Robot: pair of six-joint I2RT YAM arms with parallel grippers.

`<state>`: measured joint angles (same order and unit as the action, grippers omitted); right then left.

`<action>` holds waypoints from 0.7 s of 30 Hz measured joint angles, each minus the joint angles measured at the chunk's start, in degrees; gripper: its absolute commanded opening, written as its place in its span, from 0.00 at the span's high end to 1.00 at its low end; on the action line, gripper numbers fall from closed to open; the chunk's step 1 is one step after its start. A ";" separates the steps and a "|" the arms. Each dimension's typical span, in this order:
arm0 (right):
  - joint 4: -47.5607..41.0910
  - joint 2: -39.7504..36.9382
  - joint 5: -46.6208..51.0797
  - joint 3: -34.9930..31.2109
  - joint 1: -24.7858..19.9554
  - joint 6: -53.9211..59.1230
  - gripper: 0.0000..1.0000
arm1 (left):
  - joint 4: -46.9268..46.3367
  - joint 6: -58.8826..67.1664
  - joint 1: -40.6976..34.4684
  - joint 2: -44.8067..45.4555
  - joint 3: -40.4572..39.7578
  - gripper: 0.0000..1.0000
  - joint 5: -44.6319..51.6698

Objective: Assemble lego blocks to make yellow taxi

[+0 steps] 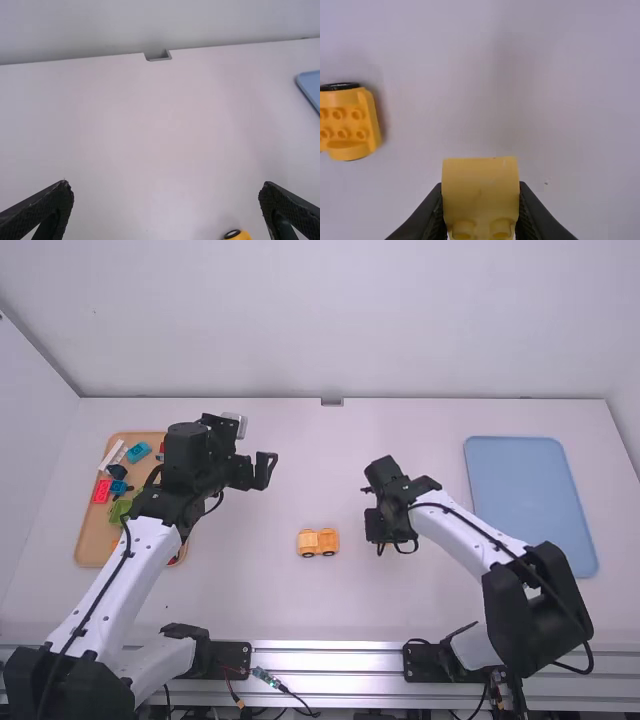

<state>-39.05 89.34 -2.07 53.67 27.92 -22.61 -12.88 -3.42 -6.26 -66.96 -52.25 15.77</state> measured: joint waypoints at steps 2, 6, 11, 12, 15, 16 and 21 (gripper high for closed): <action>1.53 0.00 -0.57 -1.27 -0.72 -1.46 1.00 | 0.00 0.02 -0.02 0.00 0.00 0.01 0.02; 2.36 0.00 -0.90 -2.69 -2.10 -3.10 1.00 | 0.00 0.00 0.00 0.00 0.02 0.01 0.02; 4.22 2.89 -1.14 -2.95 -3.45 -5.60 1.00 | 0.07 0.00 0.00 0.00 0.02 0.01 0.00; 2.84 4.85 -1.29 -2.51 -3.56 -5.77 1.00 | 0.07 0.00 0.00 0.00 0.00 0.01 0.00; -1.77 10.21 -1.16 0.09 -3.56 -6.36 1.00 | 0.02 0.02 -0.02 0.00 0.02 0.01 0.00; -2.03 10.88 -1.16 0.63 -3.54 -6.43 1.00 | 0.04 0.02 0.00 0.00 0.00 0.01 0.00; 1.70 13.38 -0.92 3.52 -2.89 -7.41 1.00 | 0.02 0.00 0.00 0.02 0.00 0.01 -0.07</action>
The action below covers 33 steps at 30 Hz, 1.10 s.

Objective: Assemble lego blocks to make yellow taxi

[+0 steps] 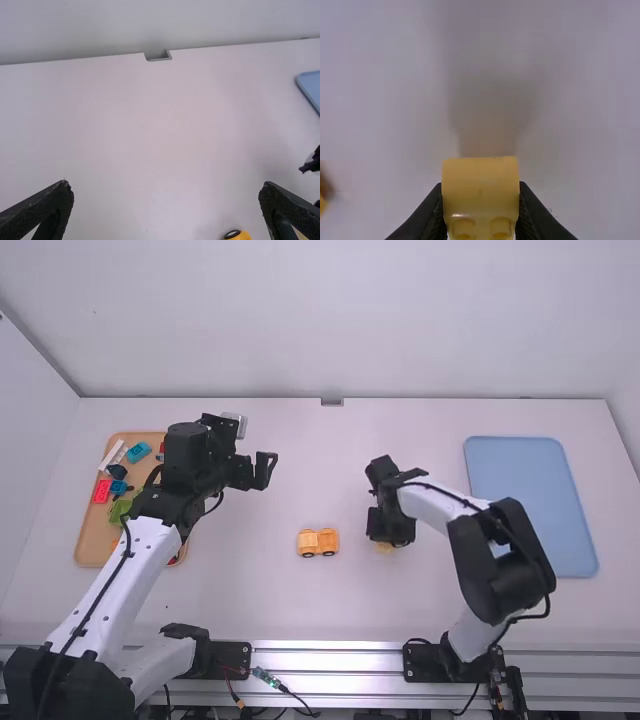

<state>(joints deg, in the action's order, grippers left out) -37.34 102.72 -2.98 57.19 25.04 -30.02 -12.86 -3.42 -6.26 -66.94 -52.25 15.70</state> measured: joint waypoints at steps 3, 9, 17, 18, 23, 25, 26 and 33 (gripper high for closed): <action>1.88 0.20 -0.11 0.17 0.44 -2.43 1.00 | 0.00 0.02 -0.02 -0.02 0.02 0.01 -1.20; -0.28 0.31 0.20 0.17 0.76 -19.39 1.00 | 0.00 0.00 -0.02 -0.02 0.02 0.01 -3.52; -0.09 0.31 -0.68 0.17 0.26 -48.35 1.00 | 0.00 0.00 0.00 -0.02 0.02 0.01 -4.04; 0.79 0.31 -0.70 0.17 0.44 -52.65 1.00 | 0.00 0.04 0.00 -0.02 0.02 0.01 -4.02; 2.91 0.31 -1.20 0.17 1.11 -62.12 1.00 | 0.00 0.00 -0.02 -0.02 0.02 0.01 -4.04; 2.62 0.31 -1.46 0.17 1.22 -65.42 1.00 | 0.00 0.00 0.00 -0.02 0.02 0.01 -4.04; 2.56 0.31 -1.62 0.17 1.20 -67.32 1.00 | 0.00 -0.22 -0.02 -0.02 0.02 0.01 -4.04; 2.93 0.31 -2.95 0.15 1.20 -73.72 1.00 | 0.00 -1.51 0.00 0.00 0.00 0.01 -4.04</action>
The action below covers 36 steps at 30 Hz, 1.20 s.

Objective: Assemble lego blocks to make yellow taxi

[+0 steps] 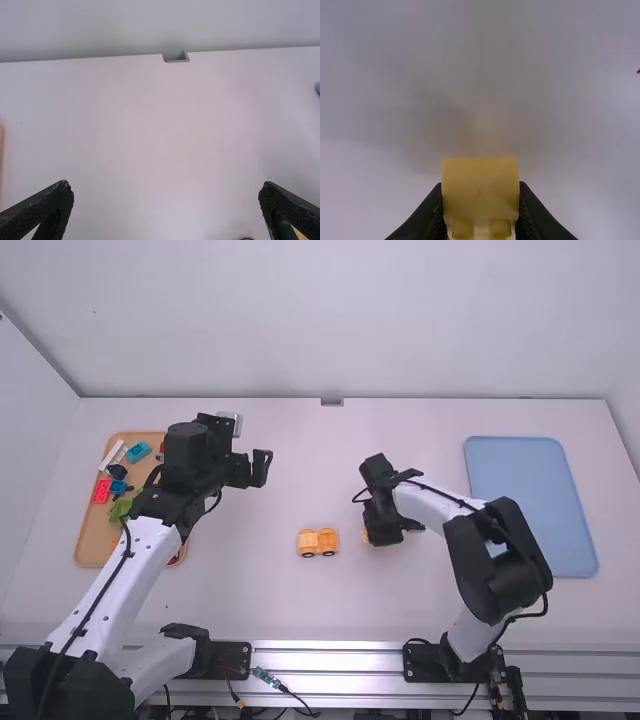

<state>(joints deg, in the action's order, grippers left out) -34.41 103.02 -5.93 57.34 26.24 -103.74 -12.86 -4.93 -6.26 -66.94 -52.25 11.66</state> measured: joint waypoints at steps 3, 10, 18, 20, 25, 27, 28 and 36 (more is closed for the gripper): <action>1.73 0.00 -0.26 -0.68 0.00 -1.81 1.00 | 0.00 0.00 0.00 -0.02 0.02 0.01 0.02; 9.42 0.04 -1.46 -4.48 0.00 -3.54 0.99 | 0.00 -0.02 -0.02 -0.02 0.00 0.01 0.00; 10.38 0.04 -3.02 -5.35 -0.83 -2.80 0.38 | 0.00 -0.02 0.00 -0.02 0.02 0.01 0.00; 10.43 0.04 -3.19 -5.35 -1.03 -2.36 0.22 | 0.00 -0.02 -0.02 -0.02 0.00 0.01 0.00; 10.43 0.04 -3.37 -5.35 -1.18 -0.87 0.01 | 0.00 0.00 0.00 0.00 0.00 0.01 0.00; 10.80 0.04 -3.78 -5.35 -1.18 0.52 0.01 | 0.00 0.00 0.00 -0.02 0.00 0.01 0.00; 10.86 0.04 -4.26 -5.35 -1.22 1.29 0.01 | 0.00 0.00 0.00 -0.02 0.02 0.01 0.00; 2.08 0.07 -13.68 -0.59 -6.45 16.00 0.01 | 0.00 0.00 0.00 -0.02 0.02 0.01 -0.39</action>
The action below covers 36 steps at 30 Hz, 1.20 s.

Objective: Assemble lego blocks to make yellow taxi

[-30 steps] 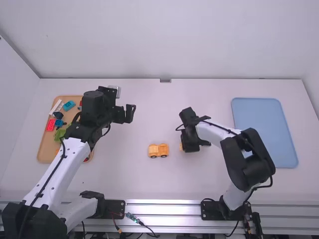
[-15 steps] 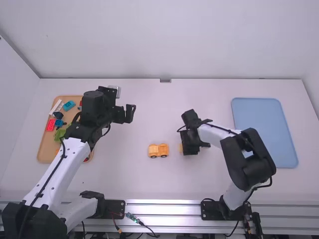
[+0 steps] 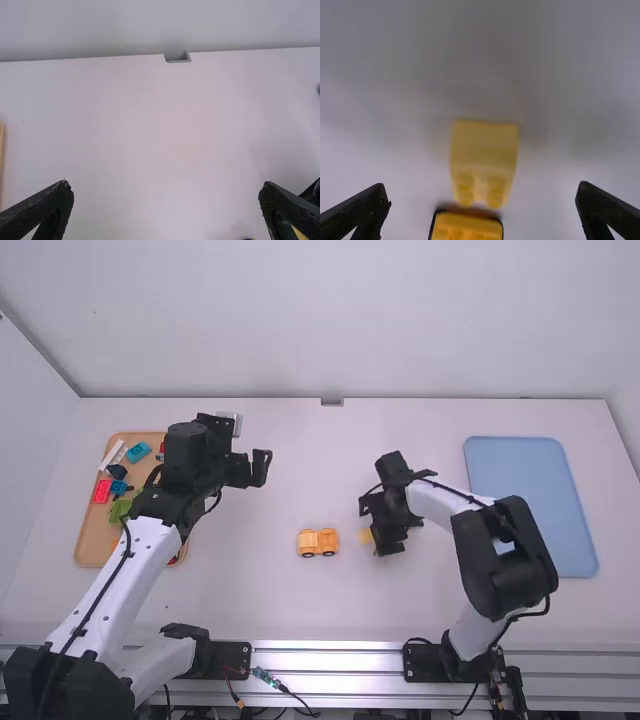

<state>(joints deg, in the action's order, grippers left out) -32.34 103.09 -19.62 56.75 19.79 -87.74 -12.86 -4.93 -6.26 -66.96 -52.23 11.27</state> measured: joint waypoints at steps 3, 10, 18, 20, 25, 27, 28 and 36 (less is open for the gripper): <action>-3.69 -0.02 -4.83 3.98 -3.30 8.94 0.01 | 0.00 -0.02 0.00 0.00 -0.02 0.01 0.00; -9.70 -0.02 -10.80 11.28 -8.50 35.91 0.01 | 0.00 0.52 -0.02 0.00 -0.02 0.01 0.00; -2.40 -0.02 5.11 12.07 -12.63 64.00 0.01 | 0.00 1.42 -0.02 0.00 0.00 0.01 0.00; -0.70 -0.02 6.16 12.09 -13.62 69.29 0.01 | 0.00 1.57 0.00 0.02 -0.02 0.01 0.00; 0.24 -0.02 -0.11 12.39 -15.17 92.76 0.01 | -0.02 3.48 -0.02 0.00 -0.02 0.01 0.00; -0.52 -0.04 -2.27 12.61 -14.95 99.23 0.01 | 0.00 4.33 0.00 0.00 0.00 0.01 0.02; -1.86 -0.37 -3.96 12.61 -14.58 105.55 0.01 | 0.00 5.51 -0.02 0.00 0.00 0.01 0.02; 4.39 -10.60 -13.60 5.95 -9.03 133.96 0.01 | 2.51 21.99 -0.02 0.00 3.19 0.01 9.62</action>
<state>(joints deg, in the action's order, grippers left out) -27.94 92.49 -33.21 62.70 10.76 46.22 -10.35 17.06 -6.28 -66.96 -49.04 20.88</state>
